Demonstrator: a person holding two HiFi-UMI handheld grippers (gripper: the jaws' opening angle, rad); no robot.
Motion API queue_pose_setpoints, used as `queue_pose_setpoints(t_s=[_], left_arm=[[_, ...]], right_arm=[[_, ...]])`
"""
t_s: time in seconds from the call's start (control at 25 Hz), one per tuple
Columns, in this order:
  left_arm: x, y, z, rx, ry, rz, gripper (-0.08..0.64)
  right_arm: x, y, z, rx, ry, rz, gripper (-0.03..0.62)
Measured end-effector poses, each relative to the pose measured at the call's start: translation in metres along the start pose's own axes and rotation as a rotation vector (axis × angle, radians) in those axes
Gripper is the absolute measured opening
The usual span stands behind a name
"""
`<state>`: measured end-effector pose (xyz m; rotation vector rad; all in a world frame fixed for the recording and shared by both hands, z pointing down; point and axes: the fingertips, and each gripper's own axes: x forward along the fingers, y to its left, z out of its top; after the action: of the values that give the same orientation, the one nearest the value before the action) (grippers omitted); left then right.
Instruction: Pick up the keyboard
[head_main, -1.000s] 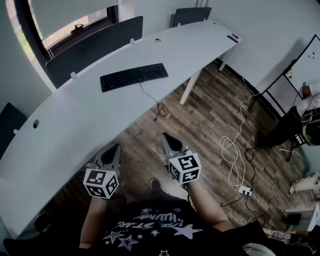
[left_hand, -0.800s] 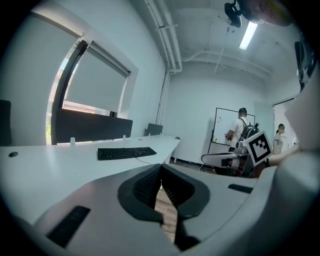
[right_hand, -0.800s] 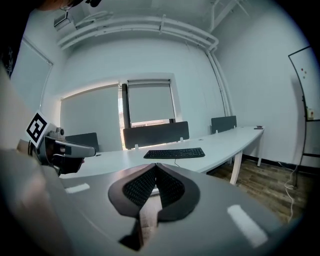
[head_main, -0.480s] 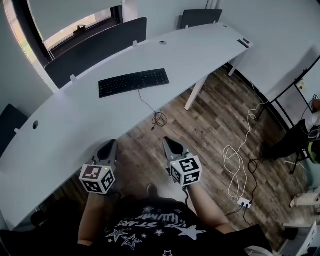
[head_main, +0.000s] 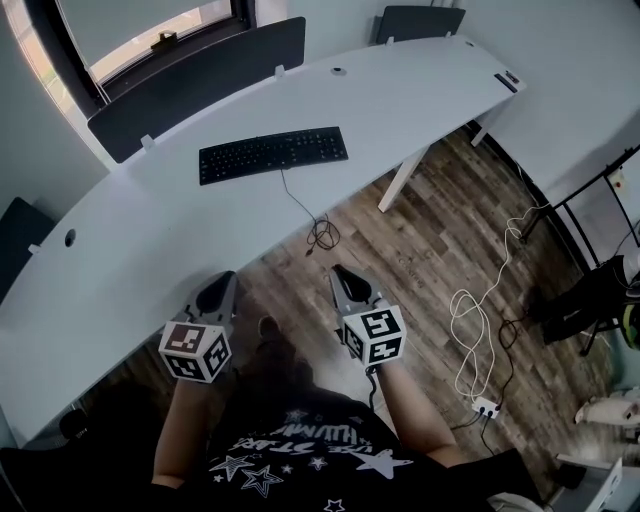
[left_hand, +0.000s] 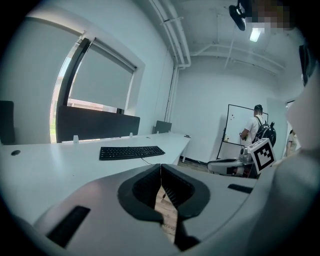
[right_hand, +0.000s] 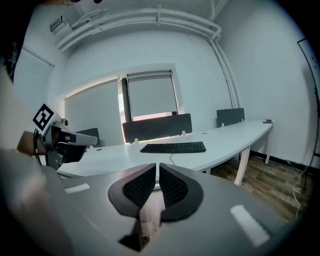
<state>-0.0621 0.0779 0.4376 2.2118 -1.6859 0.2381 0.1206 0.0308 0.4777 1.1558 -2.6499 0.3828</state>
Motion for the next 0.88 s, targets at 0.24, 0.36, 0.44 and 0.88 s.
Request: queue_pose_setpoints(t_s=[0.24,0.36,0.44,0.88], left_arm=[[0.037,0.011,0.003,-0.001,0.012,-0.046,0.009],[0.062,0.014,0.011,0.003,0.014,-0.070,0.009],[0.077,0.019,0.016,0.003,0.017,-0.082,0.009],[0.135,0.104,0.045,0.014,0.022,-0.051,0.009]], right_arm=[[0.014,-0.020,0.000,0.020,0.003,-0.054,0.003],[0.027,-0.031,0.008,0.000,0.013,-0.061,0.003],[0.039,-0.039,0.014,-0.008,0.021,-0.064,0.003],[0.139,-0.067,0.053,-0.023,0.042,-0.082,0.003]])
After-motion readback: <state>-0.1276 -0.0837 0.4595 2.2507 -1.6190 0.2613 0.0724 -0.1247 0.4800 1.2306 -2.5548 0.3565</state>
